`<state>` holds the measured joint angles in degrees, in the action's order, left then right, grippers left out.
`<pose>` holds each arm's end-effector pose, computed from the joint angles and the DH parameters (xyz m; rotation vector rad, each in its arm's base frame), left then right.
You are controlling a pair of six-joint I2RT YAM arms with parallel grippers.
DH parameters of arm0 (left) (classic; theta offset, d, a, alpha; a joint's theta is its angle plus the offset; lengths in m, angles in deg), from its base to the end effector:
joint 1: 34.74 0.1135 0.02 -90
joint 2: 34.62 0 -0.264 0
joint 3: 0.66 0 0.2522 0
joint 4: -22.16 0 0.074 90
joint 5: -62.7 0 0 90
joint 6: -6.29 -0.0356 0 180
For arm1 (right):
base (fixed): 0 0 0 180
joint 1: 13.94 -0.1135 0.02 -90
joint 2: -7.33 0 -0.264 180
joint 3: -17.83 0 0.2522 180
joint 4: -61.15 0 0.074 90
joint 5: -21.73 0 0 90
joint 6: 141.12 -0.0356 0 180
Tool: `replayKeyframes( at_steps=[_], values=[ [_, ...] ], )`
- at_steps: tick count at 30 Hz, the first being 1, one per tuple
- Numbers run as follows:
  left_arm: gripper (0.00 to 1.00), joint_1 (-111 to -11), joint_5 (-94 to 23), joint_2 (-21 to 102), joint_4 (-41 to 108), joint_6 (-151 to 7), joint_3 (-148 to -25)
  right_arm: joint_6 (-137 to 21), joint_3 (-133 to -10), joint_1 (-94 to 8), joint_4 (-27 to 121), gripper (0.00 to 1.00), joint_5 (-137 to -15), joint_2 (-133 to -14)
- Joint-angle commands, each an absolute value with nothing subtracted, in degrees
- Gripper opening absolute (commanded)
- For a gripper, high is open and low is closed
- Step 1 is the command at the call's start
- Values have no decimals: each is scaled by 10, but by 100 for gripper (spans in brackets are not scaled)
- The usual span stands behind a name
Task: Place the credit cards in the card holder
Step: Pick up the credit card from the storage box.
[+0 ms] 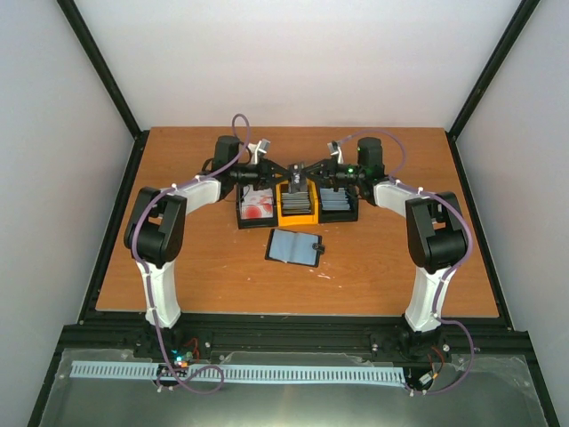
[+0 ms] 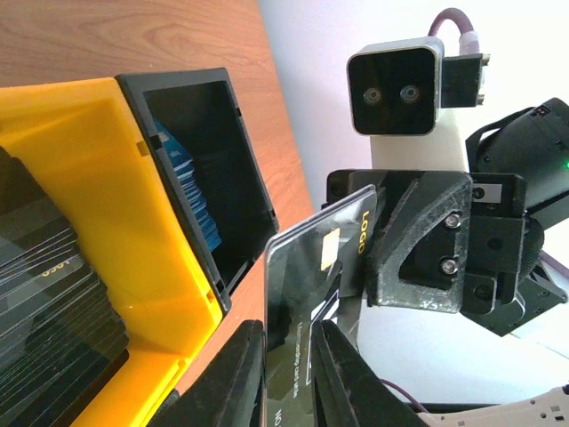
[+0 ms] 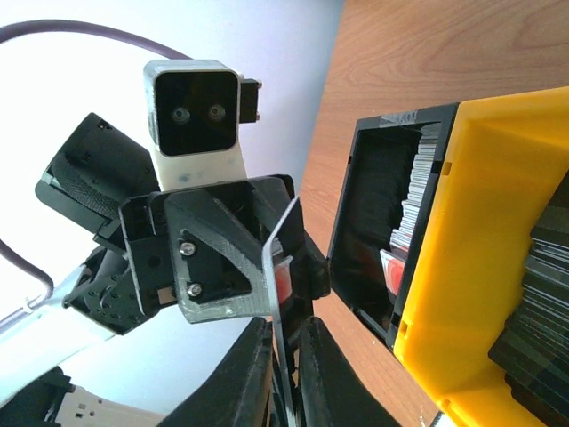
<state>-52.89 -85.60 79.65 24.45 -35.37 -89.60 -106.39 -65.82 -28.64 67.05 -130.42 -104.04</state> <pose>0.4074 -0.1654 0.2033 0.1408 2.2613 -1.7137 0.4017 0.1379 0.2084 -0.0732 2.2018 1.7987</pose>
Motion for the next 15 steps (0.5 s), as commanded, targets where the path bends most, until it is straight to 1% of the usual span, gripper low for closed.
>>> replayKeyframes(
  at_steps=[1, 3, 9, 13, 15],
  values=[
    [19, -533, -879, 807, 213, -339, -925, -1051, -663, -285, 669, 9, -1308, -1046],
    [21, -533, -878, 809, 215, -340, -926, -1044, -667, -285, 663, 3, -1305, -1050],
    [26, -533, -876, 812, 227, -350, -926, -1046, -671, -284, 665, 3, -1299, -1045],
    [27, -533, -877, 811, 243, -362, -925, -1082, -656, -284, 717, 3, -1309, -1042],
    [25, -533, -878, 806, 240, -365, -919, -1091, -649, -285, 737, 3, -1314, -1043]
  ],
)
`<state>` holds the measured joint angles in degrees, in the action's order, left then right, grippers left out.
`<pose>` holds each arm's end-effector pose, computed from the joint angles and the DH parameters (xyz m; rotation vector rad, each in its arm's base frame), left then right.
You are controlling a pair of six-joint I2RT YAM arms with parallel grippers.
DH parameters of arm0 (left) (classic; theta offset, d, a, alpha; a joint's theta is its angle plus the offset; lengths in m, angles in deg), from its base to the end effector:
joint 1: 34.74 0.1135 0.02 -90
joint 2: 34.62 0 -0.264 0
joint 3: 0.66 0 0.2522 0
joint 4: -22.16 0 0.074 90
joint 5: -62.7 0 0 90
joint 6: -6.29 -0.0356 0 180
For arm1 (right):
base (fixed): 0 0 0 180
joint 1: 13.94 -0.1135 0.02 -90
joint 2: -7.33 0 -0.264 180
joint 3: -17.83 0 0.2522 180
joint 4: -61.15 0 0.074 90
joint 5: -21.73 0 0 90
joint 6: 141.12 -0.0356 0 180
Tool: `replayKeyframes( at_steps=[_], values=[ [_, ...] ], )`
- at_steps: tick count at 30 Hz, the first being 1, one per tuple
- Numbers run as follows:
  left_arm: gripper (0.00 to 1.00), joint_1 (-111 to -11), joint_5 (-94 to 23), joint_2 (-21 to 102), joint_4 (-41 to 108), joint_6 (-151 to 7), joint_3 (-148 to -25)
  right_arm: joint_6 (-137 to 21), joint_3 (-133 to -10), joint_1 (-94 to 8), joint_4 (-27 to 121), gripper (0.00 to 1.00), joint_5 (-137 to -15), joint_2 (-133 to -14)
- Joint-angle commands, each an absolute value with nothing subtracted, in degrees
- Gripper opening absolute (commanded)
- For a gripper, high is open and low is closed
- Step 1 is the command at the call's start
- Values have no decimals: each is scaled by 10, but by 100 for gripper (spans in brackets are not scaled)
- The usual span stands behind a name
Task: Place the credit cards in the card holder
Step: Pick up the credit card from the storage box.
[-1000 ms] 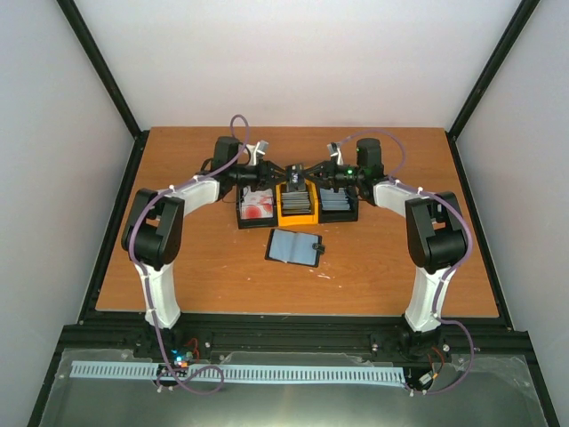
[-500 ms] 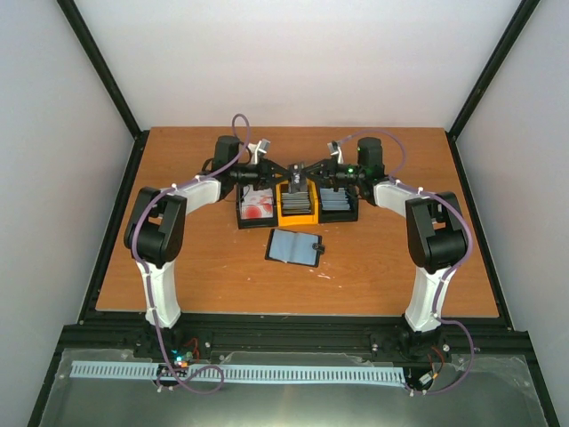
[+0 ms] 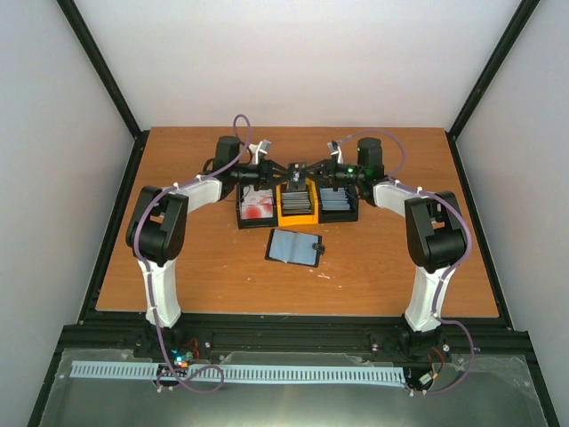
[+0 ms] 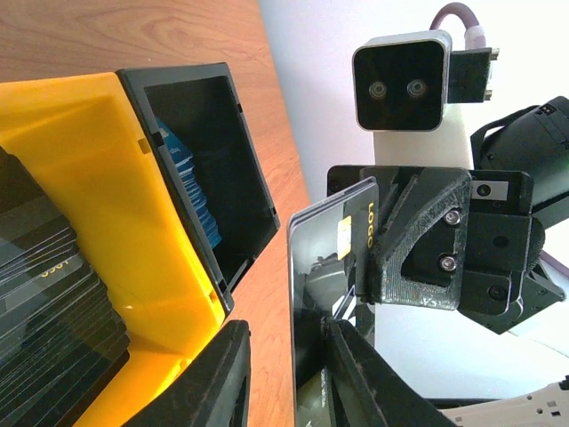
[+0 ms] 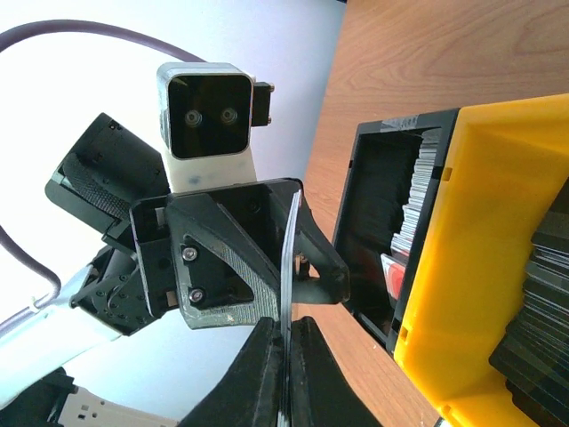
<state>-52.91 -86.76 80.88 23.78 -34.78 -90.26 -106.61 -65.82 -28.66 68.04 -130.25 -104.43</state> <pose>0.4106 -0.1670 0.1991 0.1475 2.2640 -1.7390 0.4030 0.1384 0.2070 -0.0752 2.1940 1.7968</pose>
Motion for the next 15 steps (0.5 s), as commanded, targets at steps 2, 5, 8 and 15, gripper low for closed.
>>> replayKeyframes(
  at_steps=[2, 5, 8, 15],
  values=[
    [22, -533, -883, 800, 232, -366, -916, -1085, -646, -285, 732, 3, -1315, -1046],
    [16, -533, -893, 798, 228, -366, -922, -1076, -643, -284, 722, 6, -1318, -1046],
    [6, -533, -898, 801, 224, -366, -925, -1070, -639, -285, 721, 12, -1312, -1036],
    [1, -529, -888, 803, 228, -366, -919, -1080, -624, -280, 739, 17, -1303, -1021]
  ],
)
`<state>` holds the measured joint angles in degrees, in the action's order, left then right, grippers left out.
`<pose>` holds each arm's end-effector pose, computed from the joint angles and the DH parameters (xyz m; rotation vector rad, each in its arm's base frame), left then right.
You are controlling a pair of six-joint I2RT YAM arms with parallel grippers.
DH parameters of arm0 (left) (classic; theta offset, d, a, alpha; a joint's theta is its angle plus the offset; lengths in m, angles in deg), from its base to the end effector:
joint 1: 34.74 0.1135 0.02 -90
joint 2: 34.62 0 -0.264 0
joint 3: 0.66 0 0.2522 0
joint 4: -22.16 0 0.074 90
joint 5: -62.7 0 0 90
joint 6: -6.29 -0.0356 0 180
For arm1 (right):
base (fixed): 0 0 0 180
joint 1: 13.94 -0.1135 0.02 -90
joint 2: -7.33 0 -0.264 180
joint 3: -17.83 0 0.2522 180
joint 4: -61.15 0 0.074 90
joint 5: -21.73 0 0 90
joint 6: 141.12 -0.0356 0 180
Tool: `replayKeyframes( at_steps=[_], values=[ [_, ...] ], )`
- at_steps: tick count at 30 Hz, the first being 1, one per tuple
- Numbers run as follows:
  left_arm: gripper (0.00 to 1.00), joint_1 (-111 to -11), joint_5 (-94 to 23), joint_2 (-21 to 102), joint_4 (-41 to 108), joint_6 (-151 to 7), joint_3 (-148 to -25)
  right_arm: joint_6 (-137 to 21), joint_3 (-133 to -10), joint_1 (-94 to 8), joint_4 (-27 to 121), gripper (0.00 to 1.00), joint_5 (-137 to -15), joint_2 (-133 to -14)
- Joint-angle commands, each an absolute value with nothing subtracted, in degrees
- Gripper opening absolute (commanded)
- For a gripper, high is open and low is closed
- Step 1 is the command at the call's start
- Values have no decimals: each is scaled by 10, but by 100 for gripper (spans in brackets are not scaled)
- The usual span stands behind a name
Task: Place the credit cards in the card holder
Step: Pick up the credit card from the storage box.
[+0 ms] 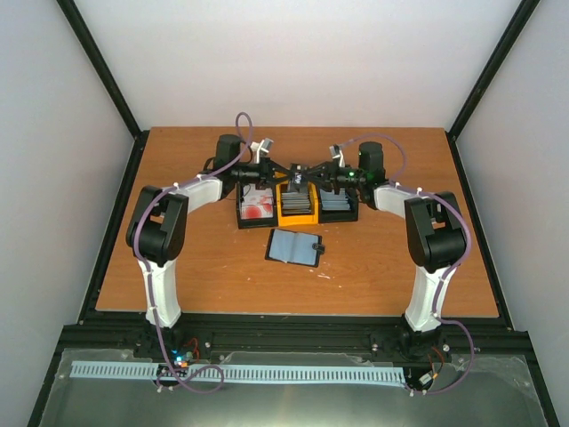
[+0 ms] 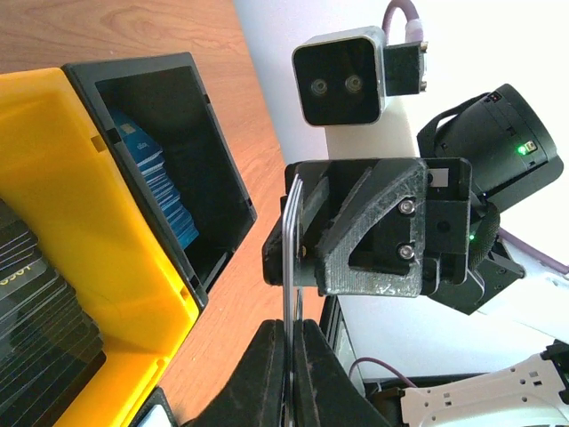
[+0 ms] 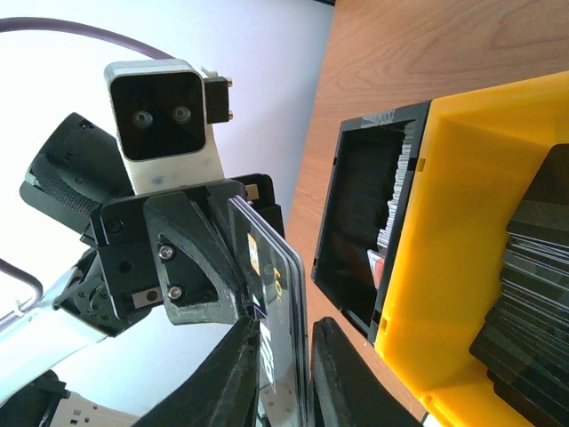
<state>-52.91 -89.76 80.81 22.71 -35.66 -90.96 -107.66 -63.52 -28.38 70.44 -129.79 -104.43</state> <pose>0.4113 -0.1682 0.2056 0.2310 2.2244 -1.7790 0.3992 0.1351 0.1982 -0.0442 2.1977 1.7964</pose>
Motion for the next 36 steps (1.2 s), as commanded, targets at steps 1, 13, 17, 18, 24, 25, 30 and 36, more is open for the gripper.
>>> replayKeyframes(
  at_steps=[1, 13, 17, 18, 24, 25, 30, 36],
  values=[
    [1, -527, -887, 803, 227, -365, -917, -1084, -617, -280, 749, 17, -1299, -1017],
    [7, -504, -891, 792, 224, -367, -904, -1119, -587, -263, 837, 3, -1310, -1001],
    [5, -504, -906, 794, 207, -357, -904, -1110, -592, -263, 823, 3, -1314, -1004],
    [5, -504, -910, 795, 202, -353, -903, -1092, -597, -263, 792, 9, -1310, -1005],
    [4, -504, -939, 786, 170, -316, -903, -1000, -617, -271, 683, 38, -1291, -1006],
    [4, -504, -944, 784, 162, -307, -901, -1005, -615, -273, 695, 37, -1295, -1005],
    [4, -502, -973, 766, 119, -257, -901, -1049, -593, -274, 781, 20, -1319, -992],
    [4, -501, -988, 744, 89, -226, -901, -1078, -581, -282, 859, 15, -1344, -979]
  ],
)
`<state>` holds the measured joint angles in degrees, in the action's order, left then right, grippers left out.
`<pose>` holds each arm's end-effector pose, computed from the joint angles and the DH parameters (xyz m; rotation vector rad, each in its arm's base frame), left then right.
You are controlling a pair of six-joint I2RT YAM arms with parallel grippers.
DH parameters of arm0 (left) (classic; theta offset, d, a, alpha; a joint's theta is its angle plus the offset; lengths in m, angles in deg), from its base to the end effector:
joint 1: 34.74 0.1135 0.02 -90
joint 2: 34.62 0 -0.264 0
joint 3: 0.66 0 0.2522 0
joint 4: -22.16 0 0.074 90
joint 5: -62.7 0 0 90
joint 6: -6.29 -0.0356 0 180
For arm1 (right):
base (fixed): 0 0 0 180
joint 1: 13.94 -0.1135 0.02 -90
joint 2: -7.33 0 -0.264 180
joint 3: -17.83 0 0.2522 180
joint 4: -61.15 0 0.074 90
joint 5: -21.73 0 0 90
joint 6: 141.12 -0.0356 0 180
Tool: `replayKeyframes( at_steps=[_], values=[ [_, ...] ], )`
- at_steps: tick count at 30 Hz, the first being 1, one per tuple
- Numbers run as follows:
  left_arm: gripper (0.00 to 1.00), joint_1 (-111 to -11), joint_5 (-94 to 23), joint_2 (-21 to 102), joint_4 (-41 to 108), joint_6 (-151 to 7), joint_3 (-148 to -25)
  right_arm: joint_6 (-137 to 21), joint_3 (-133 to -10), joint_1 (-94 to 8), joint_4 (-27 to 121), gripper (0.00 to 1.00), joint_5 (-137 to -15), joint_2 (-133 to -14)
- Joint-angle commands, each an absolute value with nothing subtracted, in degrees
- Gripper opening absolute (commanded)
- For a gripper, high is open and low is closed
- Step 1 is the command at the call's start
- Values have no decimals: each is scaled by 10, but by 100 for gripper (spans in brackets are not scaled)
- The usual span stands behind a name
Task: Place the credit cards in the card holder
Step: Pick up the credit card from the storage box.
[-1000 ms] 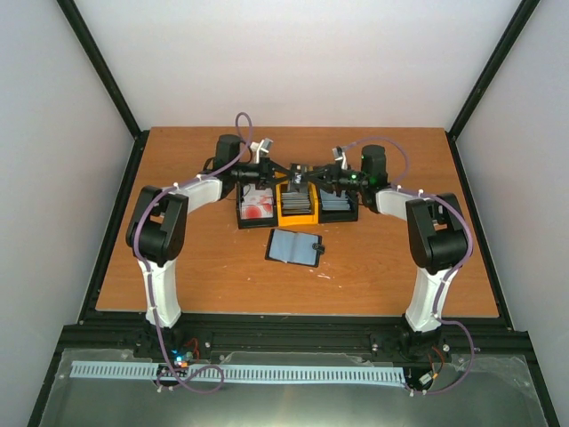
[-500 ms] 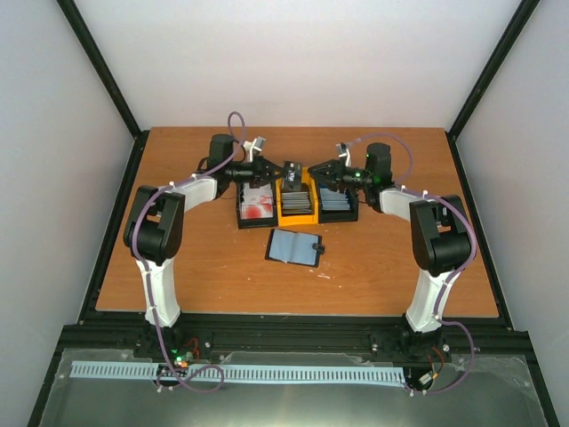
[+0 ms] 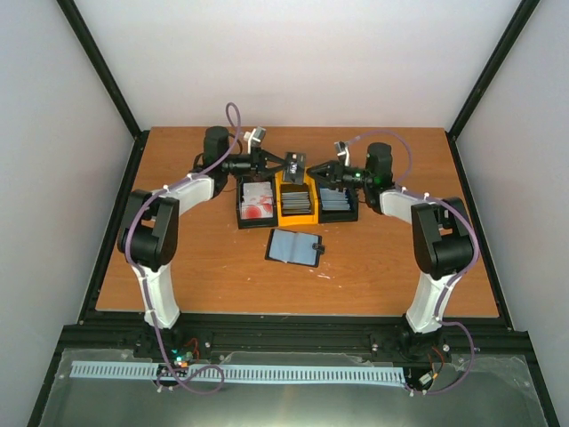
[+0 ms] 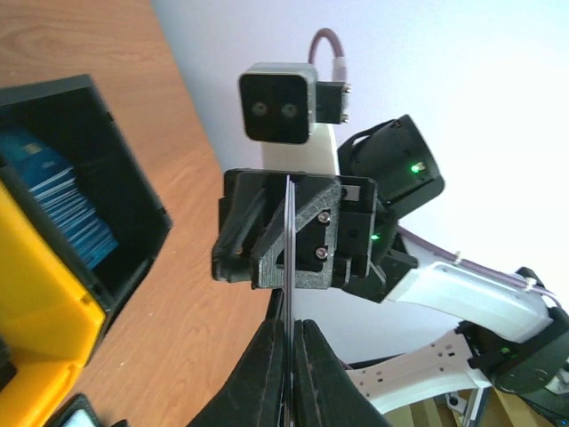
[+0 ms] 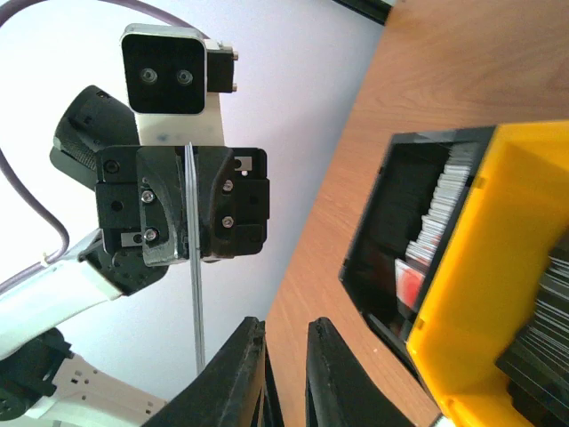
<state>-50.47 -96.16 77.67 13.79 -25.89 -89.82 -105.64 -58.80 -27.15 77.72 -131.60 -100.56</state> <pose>0.4107 -0.1502 0.2366 0.2535 2.1255 -1.9124 0.3858 0.1232 0.2110 -0.1744 2.0786 1.7745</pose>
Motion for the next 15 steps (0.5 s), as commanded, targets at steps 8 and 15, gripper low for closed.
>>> replayKeyframes(
  at_steps=[8, 15],
  values=[
    [4, -498, -978, 745, 98, -233, -903, -1315, -542, -291, 1236, 32, -1358, -1015],
    [4, -488, -953, 738, 123, -249, -905, -1393, -542, -291, 1333, 29, -1339, -1058]
  ],
)
